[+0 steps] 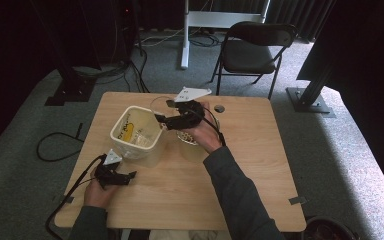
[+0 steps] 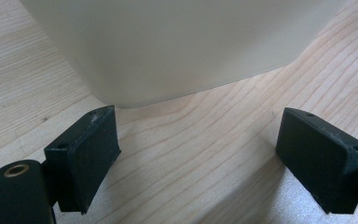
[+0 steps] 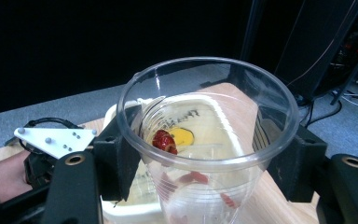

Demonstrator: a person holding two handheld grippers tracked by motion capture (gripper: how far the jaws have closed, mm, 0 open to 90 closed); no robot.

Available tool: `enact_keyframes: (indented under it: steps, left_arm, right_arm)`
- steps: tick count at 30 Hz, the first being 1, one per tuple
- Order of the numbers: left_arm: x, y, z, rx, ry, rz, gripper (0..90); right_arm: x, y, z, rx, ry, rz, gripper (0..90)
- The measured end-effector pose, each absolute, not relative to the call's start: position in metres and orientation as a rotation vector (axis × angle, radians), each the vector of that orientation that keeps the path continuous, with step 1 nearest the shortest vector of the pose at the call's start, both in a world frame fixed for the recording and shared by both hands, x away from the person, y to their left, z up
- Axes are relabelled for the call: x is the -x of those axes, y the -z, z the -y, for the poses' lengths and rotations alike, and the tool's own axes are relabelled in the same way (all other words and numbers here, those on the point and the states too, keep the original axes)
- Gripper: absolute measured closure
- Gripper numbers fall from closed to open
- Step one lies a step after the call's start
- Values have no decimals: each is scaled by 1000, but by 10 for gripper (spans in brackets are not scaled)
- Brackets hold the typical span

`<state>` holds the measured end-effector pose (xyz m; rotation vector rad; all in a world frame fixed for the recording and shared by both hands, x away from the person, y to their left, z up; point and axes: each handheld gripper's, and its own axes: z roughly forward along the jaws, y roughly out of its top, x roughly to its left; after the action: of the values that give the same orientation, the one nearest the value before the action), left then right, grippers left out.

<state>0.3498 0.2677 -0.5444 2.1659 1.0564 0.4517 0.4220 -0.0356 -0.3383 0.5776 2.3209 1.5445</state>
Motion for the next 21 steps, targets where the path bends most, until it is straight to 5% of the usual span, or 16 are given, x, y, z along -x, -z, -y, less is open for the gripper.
enact_keyframes:
  steps: [21]
  left_arm:
    - [-350,545,-268,-2164,-453,-1057,136]
  right_arm:
    - [-432,339,2,-589,-1579,-2344,330]
